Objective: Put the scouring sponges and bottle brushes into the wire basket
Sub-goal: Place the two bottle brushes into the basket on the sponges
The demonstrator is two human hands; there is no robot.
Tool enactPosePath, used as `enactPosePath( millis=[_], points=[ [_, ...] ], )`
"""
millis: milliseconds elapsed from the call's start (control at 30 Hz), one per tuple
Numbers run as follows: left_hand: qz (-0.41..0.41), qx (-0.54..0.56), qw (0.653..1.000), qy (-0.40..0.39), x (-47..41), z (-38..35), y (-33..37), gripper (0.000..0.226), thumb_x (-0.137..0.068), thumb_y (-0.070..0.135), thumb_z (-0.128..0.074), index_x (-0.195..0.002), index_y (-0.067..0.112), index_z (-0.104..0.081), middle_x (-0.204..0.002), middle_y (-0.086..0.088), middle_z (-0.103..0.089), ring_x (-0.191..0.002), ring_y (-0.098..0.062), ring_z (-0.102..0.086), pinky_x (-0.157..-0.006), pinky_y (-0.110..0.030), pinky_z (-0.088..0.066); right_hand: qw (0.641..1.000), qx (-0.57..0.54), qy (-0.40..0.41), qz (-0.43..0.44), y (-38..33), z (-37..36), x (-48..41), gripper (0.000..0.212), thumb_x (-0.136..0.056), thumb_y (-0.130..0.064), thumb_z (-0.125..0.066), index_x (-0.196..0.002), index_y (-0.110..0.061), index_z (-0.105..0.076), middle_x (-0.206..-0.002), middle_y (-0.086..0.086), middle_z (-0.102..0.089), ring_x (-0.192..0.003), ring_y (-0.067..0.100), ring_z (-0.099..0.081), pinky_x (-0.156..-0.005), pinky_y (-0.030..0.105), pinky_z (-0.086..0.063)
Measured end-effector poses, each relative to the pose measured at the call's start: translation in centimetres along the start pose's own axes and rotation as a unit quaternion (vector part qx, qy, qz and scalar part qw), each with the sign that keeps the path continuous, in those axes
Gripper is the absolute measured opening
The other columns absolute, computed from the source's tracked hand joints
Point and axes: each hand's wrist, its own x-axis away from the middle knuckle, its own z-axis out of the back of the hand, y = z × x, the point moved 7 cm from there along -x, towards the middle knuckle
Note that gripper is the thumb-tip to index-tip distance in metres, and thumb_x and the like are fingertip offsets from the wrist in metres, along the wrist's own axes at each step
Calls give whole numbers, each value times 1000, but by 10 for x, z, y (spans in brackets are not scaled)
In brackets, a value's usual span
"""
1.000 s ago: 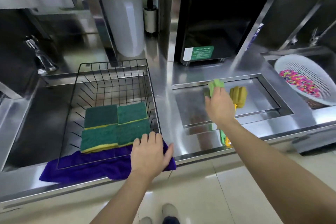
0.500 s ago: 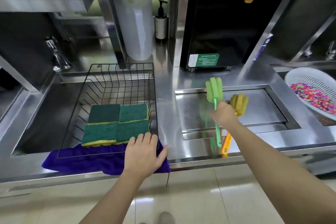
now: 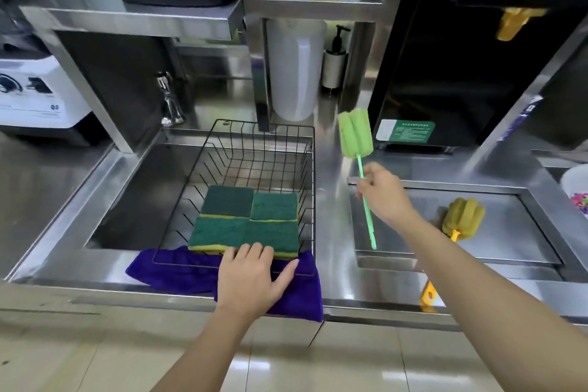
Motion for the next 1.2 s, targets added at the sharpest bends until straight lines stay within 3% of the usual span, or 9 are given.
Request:
enactPosePath(
  millis=[200, 333, 467, 567, 667, 767, 900, 1133, 1200],
  points=[
    [1, -2, 1000, 23, 3, -1, -3, 51, -89, 53, -47, -61, 12, -57, -59, -4, -55, -58, -26, -53, -60, -38, -43, 989, 69, -5, 133, -60, -27, -11, 16, -95, -22, -44, -105, -10, -50, -86, 13, -65, -80, 32, -60, -71, 41, -50],
    [3, -1, 999, 34, 3, -2, -5, 49, -88, 53, -48, -62, 13, -57, -59, -3, -54, -58, -25, -52, -61, -37, -43, 968, 159, -34, 192, -92, -56, -22, 20, -95, -26, -44, -100, -9, -53, -83, 18, -67, -79, 36, -60, -65, 38, -43],
    [5, 4, 999, 32, 4, -4, -6, 48, -88, 53, -49, -62, 13, -57, -60, -2, -55, -59, -23, -52, -62, -36, -44, 984, 116, -82, 110, -99, -88, -40, 24, -92, -19, -46, -82, 1, -55, -80, 20, -66, -79, 35, -60, -64, 34, -44],
    [11, 8, 999, 29, 5, -5, -7, 48, -88, 54, -48, -63, 14, -58, -61, -1, -56, -60, -21, -52, -63, -35, -46, 987, 74, -137, 31, -87, -111, -49, 32, -91, -16, -49, -61, -6, -46, -48, 7, -55, -43, 24, -57, -36, 23, -37],
    [14, 7, 999, 32, 4, -5, -7, 48, -87, 55, -49, -62, 15, -58, -60, 0, -56, -60, -20, -52, -64, -34, -45, 977, 38, -207, -42, -73, -134, -54, 26, -94, -12, -47, -72, 2, -50, -27, 2, -53, -22, 11, -51, -26, 13, -37],
    [14, 6, 999, 39, 4, -4, -8, 47, -86, 55, -51, -61, 15, -56, -60, 0, -55, -60, -19, -50, -63, -33, -44, 977, 68, -197, -48, -72, -142, -59, 25, -92, -8, -47, -71, 4, -52, -41, 10, -59, -30, 16, -58, -32, 17, -42],
    [14, 5, 999, 51, 5, -4, -8, 46, -85, 54, -52, -60, 15, -55, -59, 0, -52, -59, -21, -49, -62, -34, -40, 977, 154, -144, -18, -72, -139, -68, 16, -87, -2, -48, -91, 9, -60, -87, 25, -66, -77, 37, -68, -58, 31, -47],
    [12, 8, 999, 51, 5, -5, -8, 46, -85, 52, -52, -60, 15, -55, -59, -1, -52, -58, -22, -49, -60, -34, -45, 967, 199, -158, -33, -66, -147, -74, 23, -83, 8, -41, -101, 7, -56, -90, 22, -58, -78, 39, -66, -45, 37, -52],
    [13, 4, 999, 48, 5, -6, -7, 46, -86, 52, -51, -60, 15, -55, -59, 0, -52, -58, -22, -49, -60, -34, -44, 965, 204, -162, -39, -66, -146, -73, 27, -84, 6, -44, -110, 7, -52, -96, 23, -57, -83, 39, -64, -51, 40, -55]
  ],
)
